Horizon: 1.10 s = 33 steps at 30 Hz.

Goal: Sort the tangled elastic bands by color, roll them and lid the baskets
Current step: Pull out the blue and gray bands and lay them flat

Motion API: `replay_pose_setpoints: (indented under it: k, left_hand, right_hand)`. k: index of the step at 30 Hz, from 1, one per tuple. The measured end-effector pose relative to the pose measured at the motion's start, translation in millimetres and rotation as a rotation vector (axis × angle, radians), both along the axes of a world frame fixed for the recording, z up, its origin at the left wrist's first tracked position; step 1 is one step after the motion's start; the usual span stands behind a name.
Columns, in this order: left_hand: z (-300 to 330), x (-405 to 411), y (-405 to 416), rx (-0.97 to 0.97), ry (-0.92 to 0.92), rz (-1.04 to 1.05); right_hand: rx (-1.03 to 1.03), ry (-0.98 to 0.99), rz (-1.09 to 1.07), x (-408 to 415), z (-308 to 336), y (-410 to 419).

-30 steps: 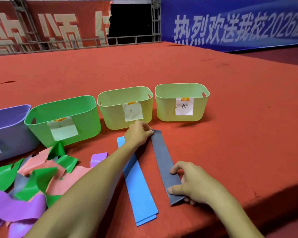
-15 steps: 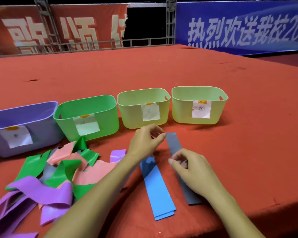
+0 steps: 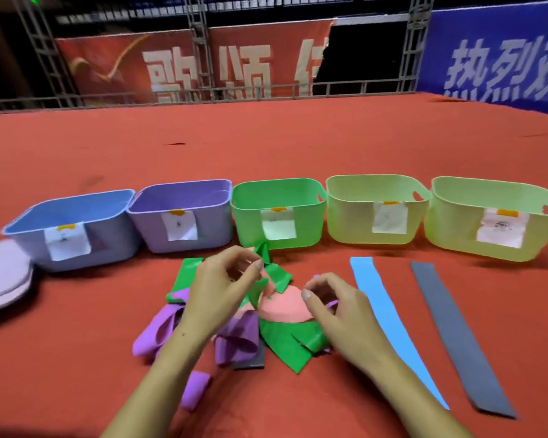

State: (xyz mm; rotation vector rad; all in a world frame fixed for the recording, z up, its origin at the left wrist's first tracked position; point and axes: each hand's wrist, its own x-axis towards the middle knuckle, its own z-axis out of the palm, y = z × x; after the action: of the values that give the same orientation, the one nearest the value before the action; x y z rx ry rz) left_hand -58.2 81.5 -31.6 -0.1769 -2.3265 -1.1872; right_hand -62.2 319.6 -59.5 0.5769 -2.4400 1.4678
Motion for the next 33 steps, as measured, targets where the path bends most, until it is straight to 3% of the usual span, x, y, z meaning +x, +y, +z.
replay_pose_setpoints:
  k: [8, 15, 20, 28, 30, 33]
  left_hand:
    - [-18.5, -10.3, -76.3, -0.126, -0.171, 0.201]
    - [-45.4, -37.8, -80.5, -0.133, -0.375, 0.306]
    - [-50.4, -43.8, -76.5, -0.241, -0.479, 0.383]
    - [-44.5, -40.9, -61.5, -0.214, -0.322, 0.483]
    - [-37.8, -39.7, -59.1, -0.144, -0.200, 0.442]
    - [-23.5, -39.4, -58.1, 0.117, -0.035, 0.297]
  right_hand:
    - [0.096, 0.050, 0.012, -13.7, -9.8, -47.2]
    - [0.161, 0.114, 0.005, -13.1, -17.1, -73.6]
    - [0.206, 0.133, 0.044, -9.9, -23.1, -84.7]
    - [0.198, 0.129, 0.064, -11.5, -24.2, -91.2]
    - [0.183, 0.125, 0.062, -12.4, -22.2, -90.6]
    - [0.139, 0.101, 0.061, -13.2, -18.5, -88.5]
